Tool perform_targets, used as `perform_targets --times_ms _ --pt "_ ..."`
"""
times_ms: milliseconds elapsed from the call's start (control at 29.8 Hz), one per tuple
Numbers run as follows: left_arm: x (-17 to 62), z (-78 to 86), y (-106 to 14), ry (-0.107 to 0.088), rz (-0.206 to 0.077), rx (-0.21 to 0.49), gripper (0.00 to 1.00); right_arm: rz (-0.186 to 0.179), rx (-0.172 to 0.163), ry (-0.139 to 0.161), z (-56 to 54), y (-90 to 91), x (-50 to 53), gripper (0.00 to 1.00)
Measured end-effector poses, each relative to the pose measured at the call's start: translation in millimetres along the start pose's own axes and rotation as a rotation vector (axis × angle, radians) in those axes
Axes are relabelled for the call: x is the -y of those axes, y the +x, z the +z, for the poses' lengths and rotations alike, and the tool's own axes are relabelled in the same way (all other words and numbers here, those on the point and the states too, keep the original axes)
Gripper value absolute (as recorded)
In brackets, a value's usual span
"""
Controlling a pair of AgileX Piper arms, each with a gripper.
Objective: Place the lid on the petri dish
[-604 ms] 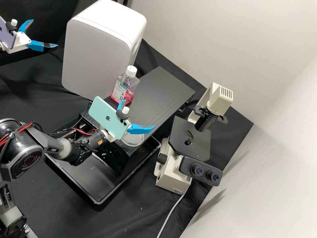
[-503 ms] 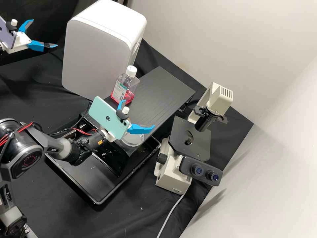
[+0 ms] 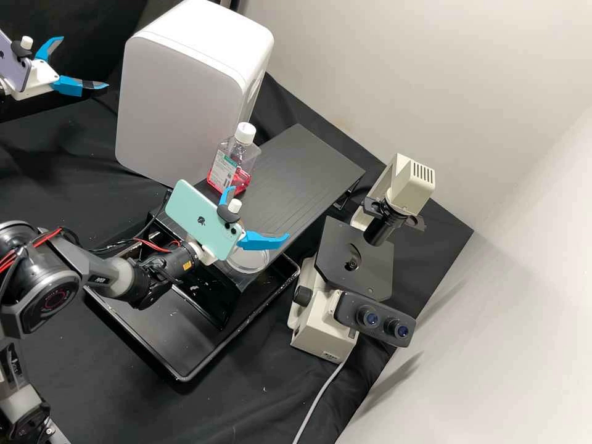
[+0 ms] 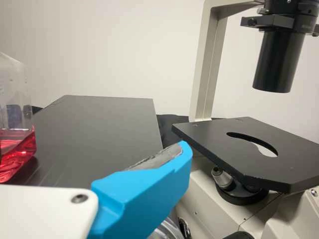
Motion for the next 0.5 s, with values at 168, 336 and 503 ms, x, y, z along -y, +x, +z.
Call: perform_targets --times_ms 168,336,503 --pt "2.4 24.8 -0.3 -0.001 -0.008 0.085 1.0 0.0 0.0 0.0 0.0 0.0 0.0 1.0" --pt "11.7 53.8 -2.5 0.008 0.005 0.262 1.0 0.0 0.0 0.0 0.0 0.0 0.0 1.0" --pt "33.0 68.6 -8.6 0.003 -0.033 0.387 1.0 0.0 0.0 0.0 0.0 0.0 0.0 1.0"
